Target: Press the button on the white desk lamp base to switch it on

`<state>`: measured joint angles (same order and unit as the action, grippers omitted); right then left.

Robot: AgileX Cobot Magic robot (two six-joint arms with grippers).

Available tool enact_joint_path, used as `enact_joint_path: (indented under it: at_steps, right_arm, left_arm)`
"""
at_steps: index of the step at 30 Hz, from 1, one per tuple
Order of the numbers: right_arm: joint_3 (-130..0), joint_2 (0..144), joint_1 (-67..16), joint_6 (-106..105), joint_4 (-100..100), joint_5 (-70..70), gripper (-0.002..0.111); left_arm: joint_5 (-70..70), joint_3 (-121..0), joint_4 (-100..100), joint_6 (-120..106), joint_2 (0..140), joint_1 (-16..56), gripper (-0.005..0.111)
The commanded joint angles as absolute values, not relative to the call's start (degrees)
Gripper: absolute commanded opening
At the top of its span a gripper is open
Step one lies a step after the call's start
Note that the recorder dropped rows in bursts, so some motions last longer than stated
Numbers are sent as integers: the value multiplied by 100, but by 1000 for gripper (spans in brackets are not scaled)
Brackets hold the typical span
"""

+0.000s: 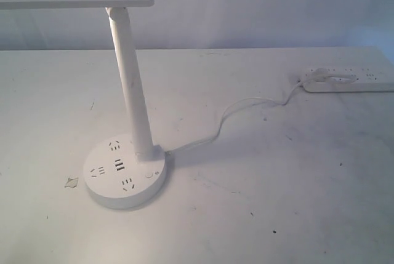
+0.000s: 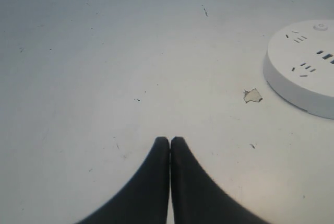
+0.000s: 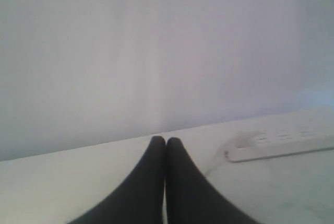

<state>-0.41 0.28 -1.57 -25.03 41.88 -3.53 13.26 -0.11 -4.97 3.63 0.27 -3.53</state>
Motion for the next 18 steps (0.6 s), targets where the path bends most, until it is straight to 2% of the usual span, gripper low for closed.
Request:
enact_joint_path:
  at_steps: [1,7,18]
  right_arm:
    - [0,0,1211,-2811,4172,40,0]
    - [0,0,2259,-3827,4161,765,0]
    - [0,0,2404,-3878,4161,1457,0]
  left_arm:
    - [1326,0,-497,365,0,-325,0]
    - [1326,0,-497,365,0,-325,0]
    - [1326,0,-497,365,0,-325,0]
